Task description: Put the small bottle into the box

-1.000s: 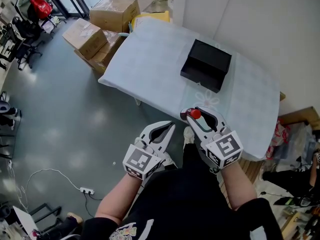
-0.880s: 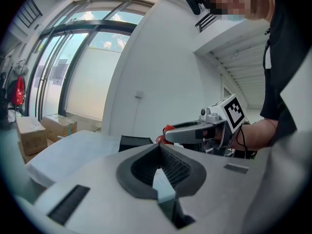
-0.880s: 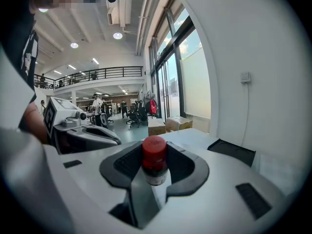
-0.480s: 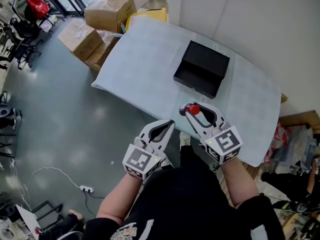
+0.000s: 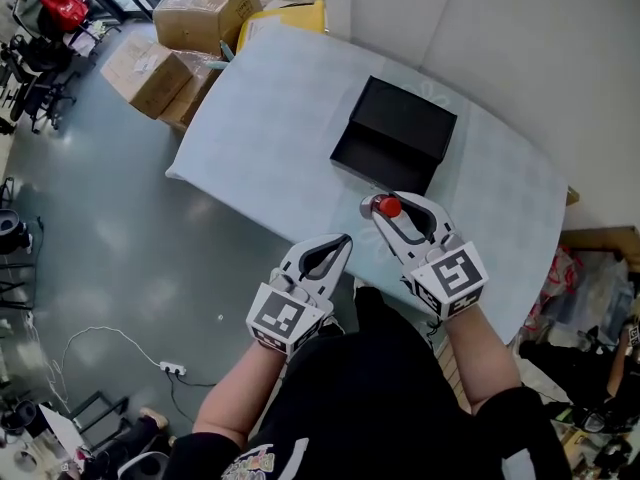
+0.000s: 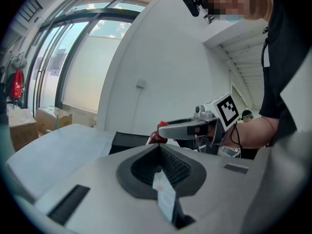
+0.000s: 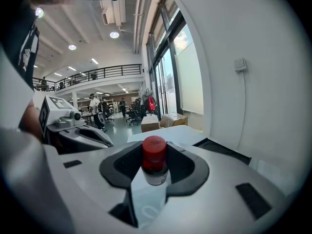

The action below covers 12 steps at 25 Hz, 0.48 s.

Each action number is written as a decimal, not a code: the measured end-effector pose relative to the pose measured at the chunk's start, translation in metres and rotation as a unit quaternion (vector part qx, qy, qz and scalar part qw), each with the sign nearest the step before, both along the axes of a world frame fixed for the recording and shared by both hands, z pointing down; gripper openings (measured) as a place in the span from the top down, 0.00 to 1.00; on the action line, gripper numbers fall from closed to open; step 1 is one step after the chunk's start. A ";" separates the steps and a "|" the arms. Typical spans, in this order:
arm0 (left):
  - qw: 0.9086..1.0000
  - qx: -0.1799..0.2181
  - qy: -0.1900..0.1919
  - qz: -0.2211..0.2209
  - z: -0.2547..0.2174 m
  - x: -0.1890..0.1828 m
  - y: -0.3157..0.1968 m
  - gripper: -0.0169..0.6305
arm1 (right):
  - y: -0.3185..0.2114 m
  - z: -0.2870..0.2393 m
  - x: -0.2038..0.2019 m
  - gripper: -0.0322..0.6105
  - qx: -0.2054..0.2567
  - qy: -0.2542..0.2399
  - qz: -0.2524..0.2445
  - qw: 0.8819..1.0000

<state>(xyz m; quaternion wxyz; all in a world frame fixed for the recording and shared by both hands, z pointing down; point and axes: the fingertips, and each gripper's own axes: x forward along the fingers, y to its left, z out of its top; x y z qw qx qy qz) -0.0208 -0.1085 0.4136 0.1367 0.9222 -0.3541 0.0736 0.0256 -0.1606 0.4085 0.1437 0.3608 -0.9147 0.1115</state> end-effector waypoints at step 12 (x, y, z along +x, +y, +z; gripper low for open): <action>1.000 -0.026 -0.003 -0.004 0.023 0.023 -0.056 0.96 | -0.071 0.037 0.026 0.72 -0.012 0.021 0.000 1.000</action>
